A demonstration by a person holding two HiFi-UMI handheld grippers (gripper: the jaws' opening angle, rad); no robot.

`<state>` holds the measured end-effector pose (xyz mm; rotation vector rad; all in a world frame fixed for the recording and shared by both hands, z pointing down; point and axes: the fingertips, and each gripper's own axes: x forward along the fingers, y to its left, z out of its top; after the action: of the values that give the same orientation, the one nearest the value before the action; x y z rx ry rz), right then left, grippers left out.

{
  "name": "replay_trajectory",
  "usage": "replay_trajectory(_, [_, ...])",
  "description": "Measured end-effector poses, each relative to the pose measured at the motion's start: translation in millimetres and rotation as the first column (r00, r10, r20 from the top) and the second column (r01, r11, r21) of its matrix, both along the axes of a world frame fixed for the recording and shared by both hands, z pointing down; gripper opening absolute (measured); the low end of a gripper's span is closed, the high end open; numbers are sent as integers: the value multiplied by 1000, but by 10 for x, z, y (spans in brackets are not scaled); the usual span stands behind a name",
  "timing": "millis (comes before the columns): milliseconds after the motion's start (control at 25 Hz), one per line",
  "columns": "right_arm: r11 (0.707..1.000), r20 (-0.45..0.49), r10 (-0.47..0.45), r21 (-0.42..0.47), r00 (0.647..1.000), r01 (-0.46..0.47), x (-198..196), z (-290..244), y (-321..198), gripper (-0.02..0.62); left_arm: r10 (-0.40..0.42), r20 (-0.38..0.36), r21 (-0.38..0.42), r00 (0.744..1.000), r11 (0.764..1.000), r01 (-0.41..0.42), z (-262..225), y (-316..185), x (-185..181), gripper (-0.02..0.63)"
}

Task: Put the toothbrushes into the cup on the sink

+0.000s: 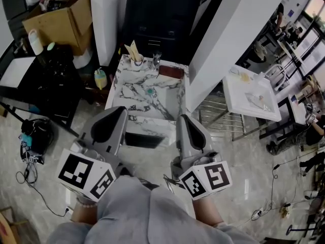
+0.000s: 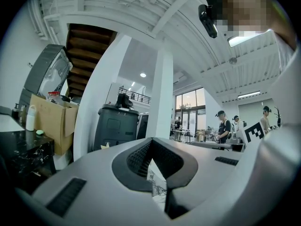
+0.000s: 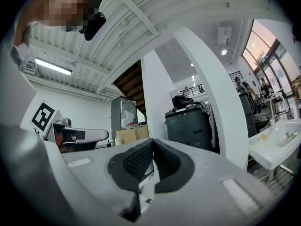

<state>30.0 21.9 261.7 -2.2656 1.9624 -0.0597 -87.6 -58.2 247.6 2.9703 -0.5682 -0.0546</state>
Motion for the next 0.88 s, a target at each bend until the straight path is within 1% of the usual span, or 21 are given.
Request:
replay_trajectory(320, [1000, 6, 3, -6, 1000, -3, 12, 5, 57, -2, 16, -18, -21, 1000, 1000, -17, -1, 31, 52, 6])
replay_trajectory(640, [999, 1, 33, -19, 999, -33, 68, 44, 128, -2, 40, -17, -35, 999, 999, -40, 46, 64, 110, 6])
replay_trajectory(880, [999, -5, 32, -31, 999, -32, 70, 48, 128, -2, 38, -15, -41, 999, 998, -38, 43, 66, 107, 6])
